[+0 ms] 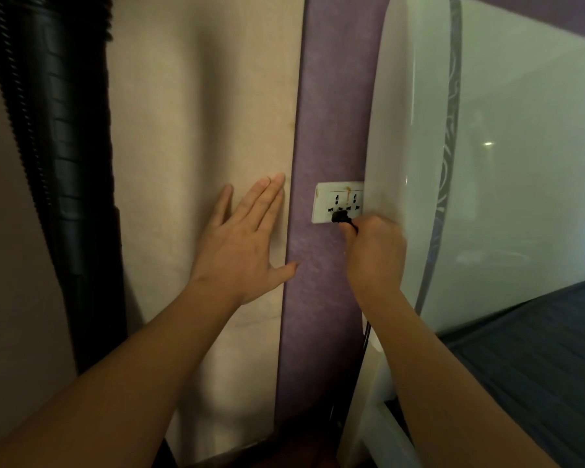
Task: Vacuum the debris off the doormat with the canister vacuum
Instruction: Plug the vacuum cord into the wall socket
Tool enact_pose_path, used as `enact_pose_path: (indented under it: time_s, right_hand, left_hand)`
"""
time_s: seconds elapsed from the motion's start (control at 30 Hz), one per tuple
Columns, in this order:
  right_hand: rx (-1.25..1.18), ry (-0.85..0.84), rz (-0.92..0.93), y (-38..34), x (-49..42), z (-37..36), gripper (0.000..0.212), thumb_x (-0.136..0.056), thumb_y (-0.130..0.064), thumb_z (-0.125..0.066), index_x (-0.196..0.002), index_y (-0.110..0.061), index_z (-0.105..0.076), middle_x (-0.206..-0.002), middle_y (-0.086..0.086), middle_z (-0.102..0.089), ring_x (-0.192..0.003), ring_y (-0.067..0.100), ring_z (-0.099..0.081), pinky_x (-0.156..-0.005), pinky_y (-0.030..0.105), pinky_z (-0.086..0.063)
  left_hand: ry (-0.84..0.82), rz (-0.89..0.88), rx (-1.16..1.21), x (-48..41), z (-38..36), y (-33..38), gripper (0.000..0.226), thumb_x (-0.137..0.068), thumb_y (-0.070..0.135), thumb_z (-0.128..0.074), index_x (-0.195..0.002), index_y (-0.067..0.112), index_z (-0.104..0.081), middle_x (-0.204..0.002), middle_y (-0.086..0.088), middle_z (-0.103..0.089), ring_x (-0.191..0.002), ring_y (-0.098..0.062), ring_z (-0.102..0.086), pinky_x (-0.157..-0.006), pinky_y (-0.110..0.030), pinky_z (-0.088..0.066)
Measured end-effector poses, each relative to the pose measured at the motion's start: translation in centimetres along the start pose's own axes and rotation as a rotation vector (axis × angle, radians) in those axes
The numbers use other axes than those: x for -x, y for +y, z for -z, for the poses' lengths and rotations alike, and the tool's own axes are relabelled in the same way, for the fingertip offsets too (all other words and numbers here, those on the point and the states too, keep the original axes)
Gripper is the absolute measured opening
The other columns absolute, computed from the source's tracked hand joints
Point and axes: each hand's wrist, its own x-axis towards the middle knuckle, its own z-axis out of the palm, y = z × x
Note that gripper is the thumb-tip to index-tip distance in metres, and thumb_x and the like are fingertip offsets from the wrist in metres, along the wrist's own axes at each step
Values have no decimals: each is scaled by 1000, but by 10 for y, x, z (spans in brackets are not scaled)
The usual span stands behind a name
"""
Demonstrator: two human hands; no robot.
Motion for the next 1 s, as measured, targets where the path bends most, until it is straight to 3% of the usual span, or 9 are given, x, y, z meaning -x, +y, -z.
enact_pose_path:
  time_s: [0.27,0.47,0.67,0.83,1.0]
  right_hand:
    - [66,6,-26,-8,-1,3,26,-99,-28,-63,-96,-4,-74,-90,11,-72,-78,25,-66,-64,31,-44]
    - [47,-26,0,-6,-4,1,28,-101,-25,-62,-90,-1,-72,-90,13,-71,-71,18,-50,-65,30,-36]
    - [5,38,7,-7,-4,-2,26,-100,-23,-62,-93,-2,-75,-90,13,-72,-71,18,-55,-64,28,-36]
    - [-53,48,-29,-10,-4,-5,27,-100,-25,-63,-95,-2,-75,-88,13,-73,-75,26,-67,-66,36,-51]
    - [-67,20,-60,-11,1,-9,30,-102,-26,-59,-91,-2,-73,-82,13,-73,-70,22,-65,-63,32,-48]
  left_hand:
    - [-6,-5,4,1,1,-3,104,-84,79,-29,-160,12,-7,-168,1,3,-154,-13,1,-124,-50,-6]
    - [9,-9,-3,1,1,-2,103,-85,78,-33,-160,10,-11,-168,1,0,-154,-14,-2,-124,-50,-5]
    - [19,-7,2,2,-1,-1,104,-85,77,-39,-160,10,-12,-168,0,-2,-154,-14,-3,-124,-50,-6]
    - [29,-2,-1,1,-2,-1,103,-85,76,-39,-160,9,-14,-168,-1,-3,-154,-15,-4,-124,-51,-8]
    - [29,-8,-9,1,-3,-1,100,-88,74,-35,-159,8,-13,-168,-2,-2,-154,-16,-3,-123,-53,-9]
